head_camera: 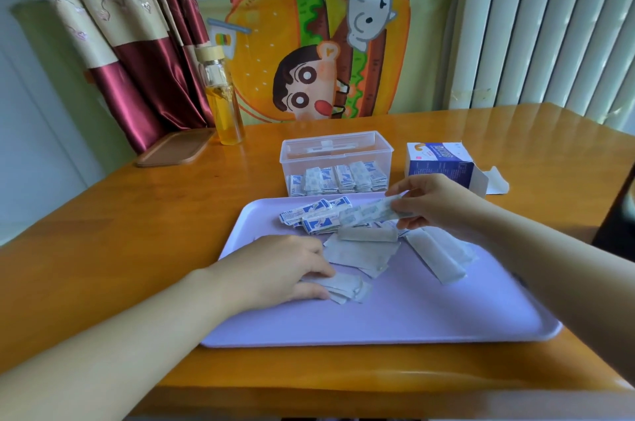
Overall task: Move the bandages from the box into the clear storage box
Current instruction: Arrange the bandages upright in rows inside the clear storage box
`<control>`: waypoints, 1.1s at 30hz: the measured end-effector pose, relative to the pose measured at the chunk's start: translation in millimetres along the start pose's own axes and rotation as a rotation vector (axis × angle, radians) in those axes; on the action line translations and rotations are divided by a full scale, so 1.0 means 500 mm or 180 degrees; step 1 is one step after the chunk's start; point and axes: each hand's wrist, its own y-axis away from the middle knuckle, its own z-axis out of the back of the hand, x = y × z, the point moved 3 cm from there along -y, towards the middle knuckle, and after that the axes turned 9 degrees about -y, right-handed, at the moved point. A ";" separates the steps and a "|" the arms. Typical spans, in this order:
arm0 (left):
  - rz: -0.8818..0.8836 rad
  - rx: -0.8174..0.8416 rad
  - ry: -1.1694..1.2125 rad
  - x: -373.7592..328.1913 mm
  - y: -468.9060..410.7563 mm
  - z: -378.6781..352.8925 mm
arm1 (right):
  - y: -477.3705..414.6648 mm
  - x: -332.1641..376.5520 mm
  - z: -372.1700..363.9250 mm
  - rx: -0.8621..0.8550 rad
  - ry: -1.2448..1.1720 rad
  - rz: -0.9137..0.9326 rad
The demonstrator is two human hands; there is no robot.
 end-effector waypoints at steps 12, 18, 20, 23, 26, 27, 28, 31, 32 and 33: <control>0.0021 -0.0105 0.0508 -0.045 0.056 -0.013 | 0.015 0.022 -0.049 0.0249 0.0057 0.0282; -0.0053 -0.0432 0.0751 -0.058 0.075 -0.019 | 0.024 0.022 -0.078 0.0362 0.0131 0.0320; -0.0032 -0.0290 0.0819 -0.056 0.068 -0.012 | 0.025 0.023 -0.083 0.0372 0.0180 0.0345; 0.0146 0.0224 0.0872 -0.054 0.047 0.005 | 0.029 0.030 -0.090 0.0401 0.0221 0.0401; 0.0305 0.0853 0.0843 -0.055 0.015 0.018 | 0.035 0.034 -0.095 0.0454 0.0248 0.0458; 0.0345 0.1051 0.0763 -0.056 0.006 0.023 | 0.036 0.036 -0.095 0.0457 0.0250 0.0468; 0.0349 0.1233 0.0648 -0.058 -0.001 0.026 | 0.038 0.037 -0.095 0.0455 0.0243 0.0471; 0.0188 0.1535 0.0250 -0.067 -0.010 0.032 | 0.042 0.039 -0.085 0.0384 0.0248 0.0495; 0.0122 0.1506 0.0179 -0.066 -0.007 0.034 | 0.044 0.037 -0.081 0.0343 0.0285 0.0486; 0.0063 0.1388 0.0159 -0.060 0.000 0.039 | 0.046 0.034 -0.075 0.0295 0.0341 0.0468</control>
